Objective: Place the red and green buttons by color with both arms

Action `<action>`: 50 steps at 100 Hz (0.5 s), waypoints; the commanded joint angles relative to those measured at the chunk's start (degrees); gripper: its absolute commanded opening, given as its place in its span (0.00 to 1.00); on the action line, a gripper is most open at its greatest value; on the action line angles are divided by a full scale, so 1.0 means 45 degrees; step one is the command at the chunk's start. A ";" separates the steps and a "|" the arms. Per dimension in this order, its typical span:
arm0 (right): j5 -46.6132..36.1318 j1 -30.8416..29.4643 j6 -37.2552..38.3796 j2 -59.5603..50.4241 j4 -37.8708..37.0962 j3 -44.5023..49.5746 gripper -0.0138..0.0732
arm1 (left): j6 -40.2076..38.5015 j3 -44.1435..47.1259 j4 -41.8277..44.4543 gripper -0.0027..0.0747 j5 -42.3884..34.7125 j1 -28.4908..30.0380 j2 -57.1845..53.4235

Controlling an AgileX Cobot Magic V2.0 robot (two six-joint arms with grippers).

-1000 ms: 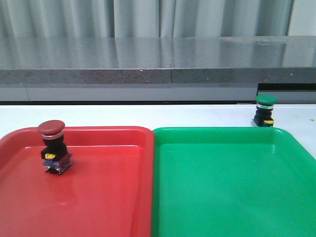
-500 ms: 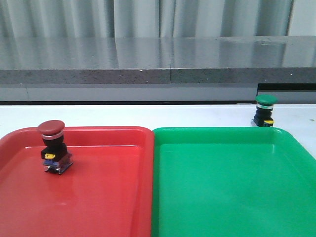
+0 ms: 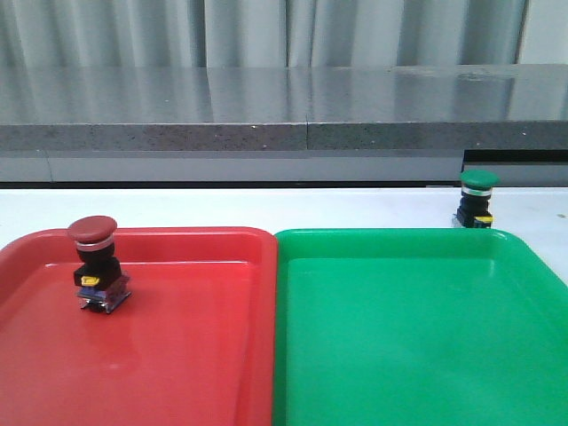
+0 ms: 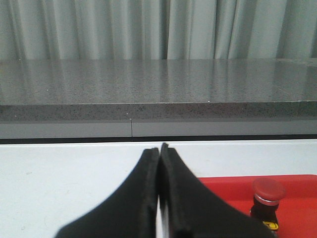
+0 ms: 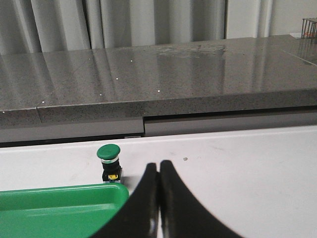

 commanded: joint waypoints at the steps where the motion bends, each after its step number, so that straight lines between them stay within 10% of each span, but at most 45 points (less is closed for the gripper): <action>1: -0.0381 -0.0035 -0.0058 0.1198 -0.0154 -0.1437 0.09 | 0.0028 0.0149 -0.0125 0.01 -0.1085 0.0034 -0.0423; 50: 0.1446 0.0609 -0.0058 0.9228 -0.0801 -0.6726 0.09 | 0.0028 0.0149 -0.0125 0.01 -0.1085 0.0034 -0.0423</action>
